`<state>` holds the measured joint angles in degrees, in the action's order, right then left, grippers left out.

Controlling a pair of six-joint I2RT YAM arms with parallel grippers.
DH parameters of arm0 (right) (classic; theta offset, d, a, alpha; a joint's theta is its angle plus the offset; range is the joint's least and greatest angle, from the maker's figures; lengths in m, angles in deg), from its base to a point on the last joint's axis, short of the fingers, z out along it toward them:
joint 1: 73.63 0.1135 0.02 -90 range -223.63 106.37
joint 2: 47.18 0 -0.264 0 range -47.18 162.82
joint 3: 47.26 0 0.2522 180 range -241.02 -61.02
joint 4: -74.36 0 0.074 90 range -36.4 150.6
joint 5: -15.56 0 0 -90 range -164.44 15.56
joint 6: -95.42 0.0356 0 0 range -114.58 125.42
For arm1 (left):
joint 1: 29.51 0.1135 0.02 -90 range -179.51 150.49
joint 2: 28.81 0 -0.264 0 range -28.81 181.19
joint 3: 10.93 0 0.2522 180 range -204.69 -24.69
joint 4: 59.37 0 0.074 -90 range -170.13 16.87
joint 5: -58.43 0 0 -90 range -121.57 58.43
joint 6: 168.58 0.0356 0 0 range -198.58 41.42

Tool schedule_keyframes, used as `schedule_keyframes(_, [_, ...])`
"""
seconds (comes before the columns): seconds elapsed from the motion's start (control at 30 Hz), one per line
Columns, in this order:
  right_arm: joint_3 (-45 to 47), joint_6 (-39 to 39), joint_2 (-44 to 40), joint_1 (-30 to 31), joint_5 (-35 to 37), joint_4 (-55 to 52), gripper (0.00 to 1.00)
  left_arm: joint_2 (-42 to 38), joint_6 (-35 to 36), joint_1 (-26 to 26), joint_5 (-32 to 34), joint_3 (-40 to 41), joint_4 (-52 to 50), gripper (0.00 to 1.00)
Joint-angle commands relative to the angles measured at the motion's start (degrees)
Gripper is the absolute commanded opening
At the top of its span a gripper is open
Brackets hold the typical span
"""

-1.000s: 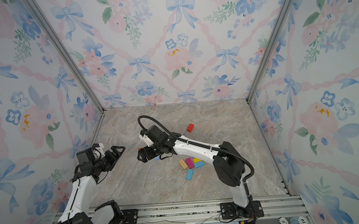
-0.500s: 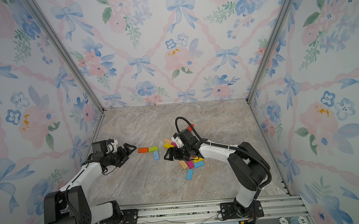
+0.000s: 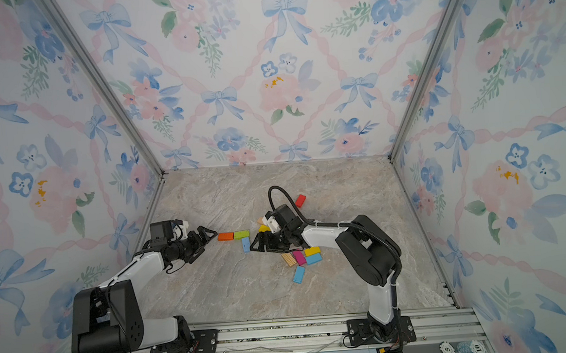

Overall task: Assemble the number 7 with building blocks
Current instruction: Adjust the building block at the center of the board.

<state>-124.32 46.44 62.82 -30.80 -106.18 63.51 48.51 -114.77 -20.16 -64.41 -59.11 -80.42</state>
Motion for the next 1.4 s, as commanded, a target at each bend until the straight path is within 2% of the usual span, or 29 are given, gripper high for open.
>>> schedule_keyframes(0.0, [-2.28,1.30,1.76,0.97,-0.51,2.44,0.82,0.45,0.12,-0.29,-0.20,0.15,0.57,0.97])
schedule_keyframes(0.37, [-2.81,3.02,4.13,1.35,-0.81,4.70,0.82,1.16,0.05,-0.29,-0.82,0.01,0.57,0.97])
schedule_keyframes(0.8, [-7.46,3.63,8.38,2.58,-1.91,4.30,0.82,1.17,0.12,-0.73,-1.44,0.05,0.57,0.98])
schedule_keyframes(1.37, [-9.48,3.90,10.15,4.46,-1.89,3.94,0.82,1.10,0.10,-1.24,-1.55,0.06,0.61,0.98])
